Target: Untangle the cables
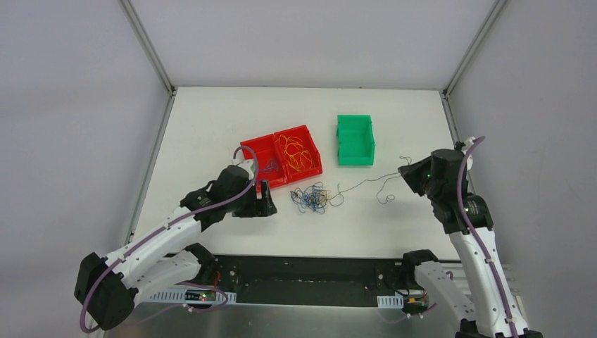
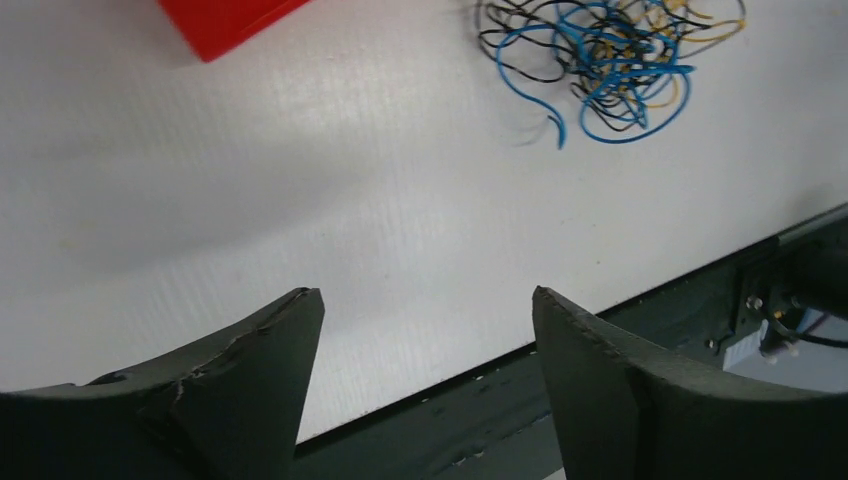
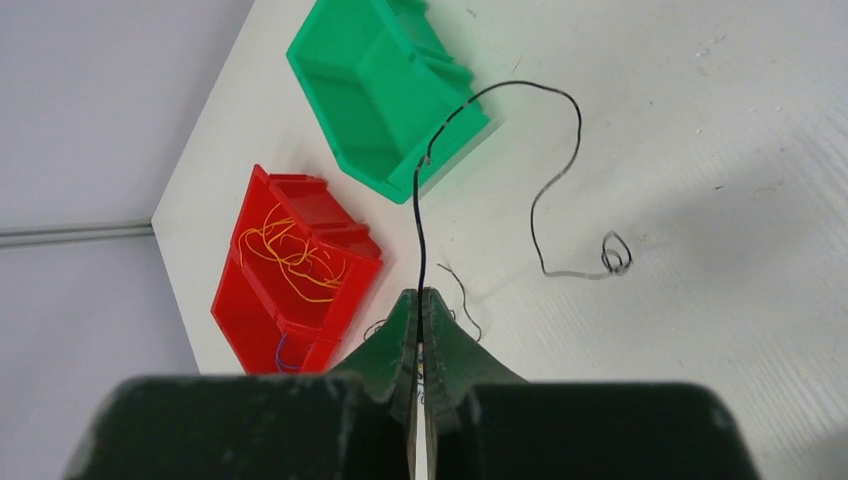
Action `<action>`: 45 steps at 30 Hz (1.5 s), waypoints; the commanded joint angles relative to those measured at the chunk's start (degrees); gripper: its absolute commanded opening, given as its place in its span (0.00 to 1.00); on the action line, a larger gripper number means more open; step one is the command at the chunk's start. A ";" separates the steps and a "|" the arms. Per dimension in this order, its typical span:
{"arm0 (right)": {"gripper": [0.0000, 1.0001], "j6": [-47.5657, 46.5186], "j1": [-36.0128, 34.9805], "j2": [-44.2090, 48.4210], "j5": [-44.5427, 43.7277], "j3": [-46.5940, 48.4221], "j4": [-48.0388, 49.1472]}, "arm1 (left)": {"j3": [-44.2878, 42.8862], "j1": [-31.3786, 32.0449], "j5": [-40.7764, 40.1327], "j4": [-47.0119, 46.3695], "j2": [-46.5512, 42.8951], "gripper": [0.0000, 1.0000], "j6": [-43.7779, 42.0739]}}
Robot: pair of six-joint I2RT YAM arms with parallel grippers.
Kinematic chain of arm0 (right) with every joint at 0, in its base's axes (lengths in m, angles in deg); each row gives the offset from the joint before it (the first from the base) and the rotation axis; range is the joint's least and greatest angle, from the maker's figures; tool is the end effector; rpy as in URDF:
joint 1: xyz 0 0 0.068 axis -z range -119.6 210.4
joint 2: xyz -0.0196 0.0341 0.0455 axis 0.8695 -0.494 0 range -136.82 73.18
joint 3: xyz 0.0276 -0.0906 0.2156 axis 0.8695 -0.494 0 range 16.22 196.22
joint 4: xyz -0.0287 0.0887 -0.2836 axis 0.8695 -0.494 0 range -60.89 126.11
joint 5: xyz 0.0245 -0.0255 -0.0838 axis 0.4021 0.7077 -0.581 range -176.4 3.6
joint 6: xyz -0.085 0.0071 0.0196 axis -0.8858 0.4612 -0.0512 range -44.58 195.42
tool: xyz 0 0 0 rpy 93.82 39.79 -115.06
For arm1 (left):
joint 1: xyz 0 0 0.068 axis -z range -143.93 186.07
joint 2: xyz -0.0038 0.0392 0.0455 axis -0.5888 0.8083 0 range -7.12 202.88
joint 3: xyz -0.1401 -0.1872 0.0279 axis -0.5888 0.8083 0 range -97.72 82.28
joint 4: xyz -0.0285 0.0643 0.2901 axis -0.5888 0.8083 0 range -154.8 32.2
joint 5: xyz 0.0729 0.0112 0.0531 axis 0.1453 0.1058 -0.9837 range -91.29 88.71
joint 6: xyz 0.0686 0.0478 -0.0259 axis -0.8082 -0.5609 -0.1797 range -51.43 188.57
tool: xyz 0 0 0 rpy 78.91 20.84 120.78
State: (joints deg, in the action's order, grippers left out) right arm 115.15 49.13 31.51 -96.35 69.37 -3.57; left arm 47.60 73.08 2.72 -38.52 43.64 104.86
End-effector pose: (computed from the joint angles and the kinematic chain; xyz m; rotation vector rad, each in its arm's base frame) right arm 0.2487 0.0359 0.3074 0.6143 1.9829 0.3709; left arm 0.2196 -0.1723 0.1648 0.0525 2.4211 -0.7059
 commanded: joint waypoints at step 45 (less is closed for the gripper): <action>0.00 -6.17 7.01 -2.64 -9.38 5.72 -8.24 | 0.58 -12.84 -8.67 8.44 -5.89 0.00 6.71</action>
State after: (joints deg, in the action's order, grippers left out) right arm 112.17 55.73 29.26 -113.55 76.04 -15.07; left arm 46.44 61.50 -4.97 -33.03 41.57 107.14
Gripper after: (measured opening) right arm 0.007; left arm 0.016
